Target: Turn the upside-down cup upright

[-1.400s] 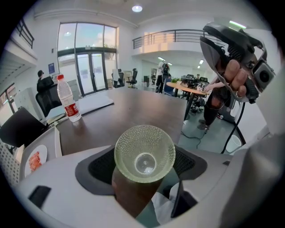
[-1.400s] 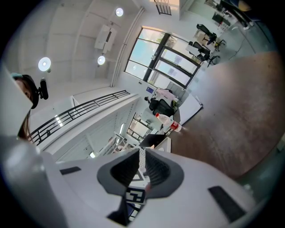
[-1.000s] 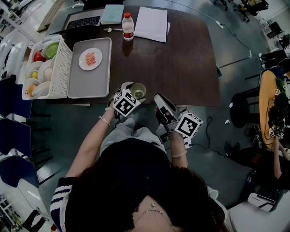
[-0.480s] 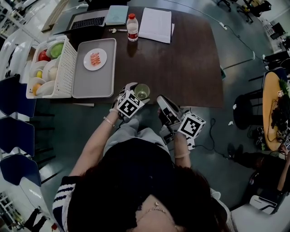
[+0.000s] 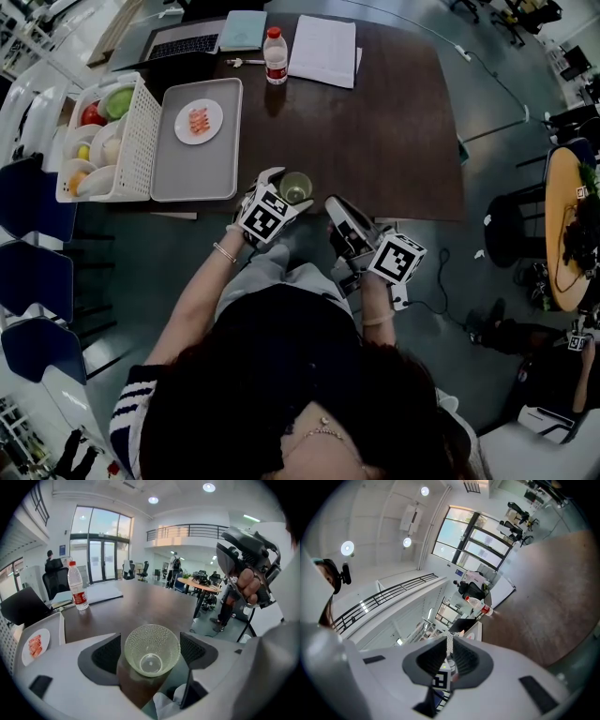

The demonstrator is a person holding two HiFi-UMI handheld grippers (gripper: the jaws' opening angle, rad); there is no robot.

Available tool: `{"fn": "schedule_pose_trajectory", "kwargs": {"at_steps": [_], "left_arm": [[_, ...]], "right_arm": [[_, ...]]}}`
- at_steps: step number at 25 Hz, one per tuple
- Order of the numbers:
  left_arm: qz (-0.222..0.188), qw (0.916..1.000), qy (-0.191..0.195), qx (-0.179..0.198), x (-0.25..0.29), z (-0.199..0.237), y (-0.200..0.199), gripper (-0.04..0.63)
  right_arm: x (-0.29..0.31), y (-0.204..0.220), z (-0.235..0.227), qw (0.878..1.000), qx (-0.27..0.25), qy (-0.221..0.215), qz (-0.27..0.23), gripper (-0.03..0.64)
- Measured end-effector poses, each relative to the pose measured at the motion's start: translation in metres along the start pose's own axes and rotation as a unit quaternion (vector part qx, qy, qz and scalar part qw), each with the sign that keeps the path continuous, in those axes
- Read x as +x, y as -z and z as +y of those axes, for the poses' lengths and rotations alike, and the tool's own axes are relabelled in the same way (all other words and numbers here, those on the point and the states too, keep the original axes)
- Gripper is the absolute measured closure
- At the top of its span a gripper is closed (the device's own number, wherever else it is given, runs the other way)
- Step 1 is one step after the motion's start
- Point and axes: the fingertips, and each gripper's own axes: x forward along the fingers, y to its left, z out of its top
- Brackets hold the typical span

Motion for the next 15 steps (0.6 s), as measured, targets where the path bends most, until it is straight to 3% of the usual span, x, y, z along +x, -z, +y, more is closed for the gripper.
{"fn": "schedule_pose_trajectory", "kwargs": {"at_steps": [12, 15], "left_arm": [[-0.024, 0.9992, -0.012, -0.028, -0.02, -0.002, -0.006, 0.202], [-0.077, 0.9954, -0.021, -0.054, -0.038, 0.001, -0.025, 0.202]], "right_arm": [[0.006, 0.002, 0.003, 1.0, -0.005, -0.009, 0.007, 0.568], [0.005, 0.001, -0.001, 1.0, -0.012, 0.002, 0.005, 0.568]]}}
